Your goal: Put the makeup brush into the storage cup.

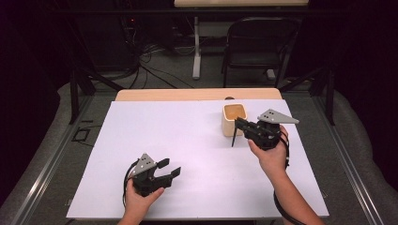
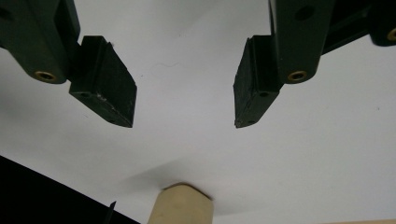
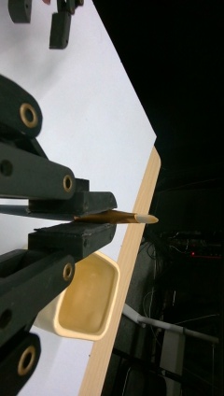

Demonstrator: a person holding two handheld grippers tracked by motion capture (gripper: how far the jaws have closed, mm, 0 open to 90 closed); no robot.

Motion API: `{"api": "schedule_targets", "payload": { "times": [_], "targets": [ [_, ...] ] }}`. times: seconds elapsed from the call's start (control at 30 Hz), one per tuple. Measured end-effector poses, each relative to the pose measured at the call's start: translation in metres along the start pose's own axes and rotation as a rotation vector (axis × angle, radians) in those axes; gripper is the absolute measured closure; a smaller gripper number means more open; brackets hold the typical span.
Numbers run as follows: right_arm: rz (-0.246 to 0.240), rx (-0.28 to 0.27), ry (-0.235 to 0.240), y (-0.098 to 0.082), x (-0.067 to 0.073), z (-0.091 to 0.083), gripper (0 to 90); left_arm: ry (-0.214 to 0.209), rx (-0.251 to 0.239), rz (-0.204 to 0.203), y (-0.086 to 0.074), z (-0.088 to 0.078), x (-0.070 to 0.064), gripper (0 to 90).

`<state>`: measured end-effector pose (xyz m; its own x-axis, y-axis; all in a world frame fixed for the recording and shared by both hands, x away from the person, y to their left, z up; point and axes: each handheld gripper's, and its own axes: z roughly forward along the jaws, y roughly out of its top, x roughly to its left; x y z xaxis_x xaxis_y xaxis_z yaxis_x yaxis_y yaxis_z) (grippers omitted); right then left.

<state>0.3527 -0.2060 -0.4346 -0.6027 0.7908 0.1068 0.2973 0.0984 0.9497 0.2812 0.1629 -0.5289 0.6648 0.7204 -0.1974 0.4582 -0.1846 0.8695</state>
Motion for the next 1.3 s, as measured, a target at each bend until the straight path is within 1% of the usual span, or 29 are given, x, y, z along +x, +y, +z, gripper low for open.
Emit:
{"api": "schedule_targets", "payload": {
  "times": [0.03,0.1,0.13,0.17,0.23,0.43,0.5,0.57,0.7,0.87,0.97,1.1,1.17,1.3],
  "targets": [
    [0.003,0.004,0.001,0.001,-0.001,0.001,83.8,0.002,-0.001,0.000,0.000,-0.001,0.000,39.6],
    [-0.005,0.004,-0.009,0.005,-0.003,0.005,83.8,0.004,-0.004,-0.004,-0.001,-0.002,0.000,39.6],
    [-0.009,0.006,-0.011,0.007,-0.004,0.006,83.8,0.007,0.000,0.001,-0.001,-0.003,0.000,39.5],
    [-0.011,0.007,-0.015,0.009,-0.005,0.007,83.8,0.009,-0.004,-0.005,-0.002,-0.004,0.000,39.6],
    [-0.004,0.002,-0.016,0.013,-0.007,0.010,83.8,0.014,-0.003,-0.009,-0.003,-0.006,0.000,39.6],
    [-0.024,-0.004,-0.020,0.024,-0.009,0.010,83.8,0.017,-0.012,-0.008,-0.002,-0.008,0.000,39.5],
    [-0.022,-0.006,-0.018,0.028,-0.011,0.010,83.8,0.019,-0.011,-0.003,-0.002,-0.008,0.000,39.6],
    [-0.018,-0.003,-0.017,0.031,-0.013,0.010,83.8,0.019,-0.015,-0.010,-0.002,-0.008,0.000,39.5],
    [-0.016,-0.008,-0.022,0.036,-0.016,0.012,83.8,0.023,-0.011,-0.008,-0.003,-0.010,0.000,39.6],
    [0.002,-0.011,-0.026,0.041,-0.021,0.014,83.8,0.028,-0.013,-0.011,-0.004,-0.011,0.000,39.6],
    [-0.002,-0.015,-0.033,0.045,-0.024,0.017,83.8,0.032,-0.011,-0.015,-0.005,-0.012,0.001,39.6],
    [-0.002,-0.006,-0.040,0.051,-0.027,0.020,83.8,0.030,-0.012,-0.007,-0.004,-0.012,0.000,39.6],
    [-0.010,-0.005,-0.046,0.054,-0.029,0.022,83.8,0.031,-0.012,-0.007,-0.004,-0.012,0.000,39.6],
    [-0.001,-0.006,-0.054,0.058,-0.031,0.025,83.8,0.032,-0.011,-0.006,-0.005,-0.012,0.001,39.6]
  ]
}}
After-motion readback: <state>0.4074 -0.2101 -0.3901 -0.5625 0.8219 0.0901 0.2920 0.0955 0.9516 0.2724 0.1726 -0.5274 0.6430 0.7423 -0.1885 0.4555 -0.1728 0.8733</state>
